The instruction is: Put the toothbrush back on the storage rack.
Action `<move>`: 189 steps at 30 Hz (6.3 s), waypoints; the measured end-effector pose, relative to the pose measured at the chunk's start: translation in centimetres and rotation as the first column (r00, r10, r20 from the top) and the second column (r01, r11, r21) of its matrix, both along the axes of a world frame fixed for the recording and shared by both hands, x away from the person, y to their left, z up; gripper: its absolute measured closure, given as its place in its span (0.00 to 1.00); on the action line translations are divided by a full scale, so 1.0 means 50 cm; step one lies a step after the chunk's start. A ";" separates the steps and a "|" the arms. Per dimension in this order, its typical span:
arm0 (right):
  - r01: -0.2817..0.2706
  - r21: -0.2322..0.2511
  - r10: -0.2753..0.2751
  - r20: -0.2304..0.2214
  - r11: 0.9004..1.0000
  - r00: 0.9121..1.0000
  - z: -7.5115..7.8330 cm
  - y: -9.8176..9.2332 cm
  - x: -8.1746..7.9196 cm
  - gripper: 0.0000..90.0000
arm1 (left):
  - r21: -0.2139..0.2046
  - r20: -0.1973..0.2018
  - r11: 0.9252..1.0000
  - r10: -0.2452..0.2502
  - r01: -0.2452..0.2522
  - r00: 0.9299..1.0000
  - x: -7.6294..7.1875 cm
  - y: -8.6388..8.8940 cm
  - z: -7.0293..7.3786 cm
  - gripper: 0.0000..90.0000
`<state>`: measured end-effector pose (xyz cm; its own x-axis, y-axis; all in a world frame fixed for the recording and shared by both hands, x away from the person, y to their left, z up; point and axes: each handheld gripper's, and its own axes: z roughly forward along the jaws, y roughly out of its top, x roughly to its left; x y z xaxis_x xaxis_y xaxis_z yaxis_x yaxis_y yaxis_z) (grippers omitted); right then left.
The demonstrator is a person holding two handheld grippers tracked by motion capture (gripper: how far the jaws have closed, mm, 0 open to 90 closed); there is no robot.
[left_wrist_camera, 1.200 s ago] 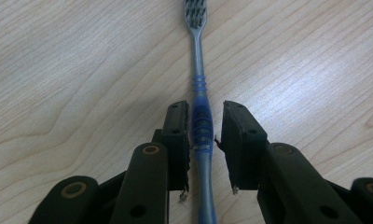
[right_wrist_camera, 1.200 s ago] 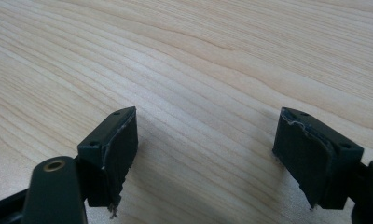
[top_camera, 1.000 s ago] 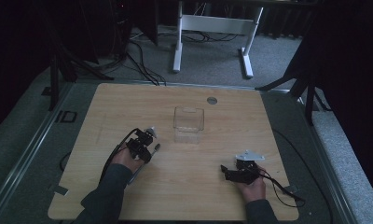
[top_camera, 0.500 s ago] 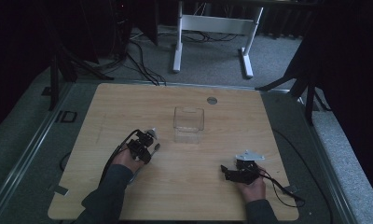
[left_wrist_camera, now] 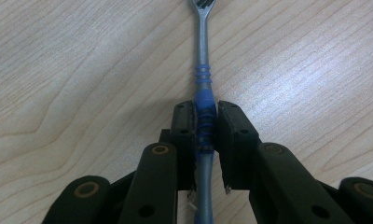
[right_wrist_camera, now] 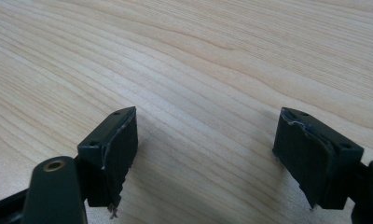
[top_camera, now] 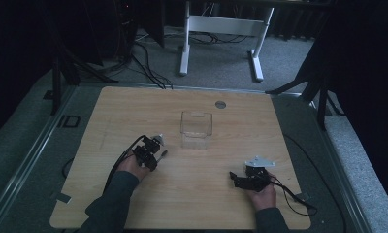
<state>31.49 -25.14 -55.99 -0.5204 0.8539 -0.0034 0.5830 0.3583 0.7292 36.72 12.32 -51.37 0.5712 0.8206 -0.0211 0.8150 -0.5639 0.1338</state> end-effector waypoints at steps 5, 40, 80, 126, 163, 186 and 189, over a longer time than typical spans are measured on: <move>0.000 0.000 0.000 0.000 1.000 1.000 0.000 0.000 0.000 0.24 | -0.001 -0.002 1.000 0.001 -0.001 1.000 0.000 0.000 -0.001 0.85; 0.000 0.000 0.000 0.000 1.000 1.000 0.000 0.000 0.000 0.24 | -0.041 0.058 0.999 0.017 -0.015 0.998 -0.003 0.017 0.020 0.89; -0.001 0.000 0.001 0.001 1.000 1.000 0.000 0.000 0.000 0.24 | -0.181 0.209 0.983 0.071 -0.033 0.975 -0.013 0.043 0.072 0.88; -0.001 0.000 0.001 0.001 1.000 1.000 0.000 0.000 0.000 0.24 | -0.286 0.345 0.958 0.126 -0.023 0.930 -0.020 0.048 0.109 0.88; -0.001 0.000 0.001 0.001 1.000 1.000 0.000 0.000 0.000 0.24 | -0.341 0.428 0.940 0.164 -0.009 0.889 -0.026 0.050 0.125 0.88; -0.001 0.000 0.001 0.001 1.000 1.000 0.000 0.000 0.000 0.24 | -0.377 0.482 0.926 0.185 0.013 0.856 -0.029 0.053 0.143 0.88; -0.001 0.000 0.001 0.001 1.000 1.000 0.000 0.000 0.000 0.24 | -0.382 0.486 0.924 0.195 0.007 0.852 -0.028 0.054 0.145 0.88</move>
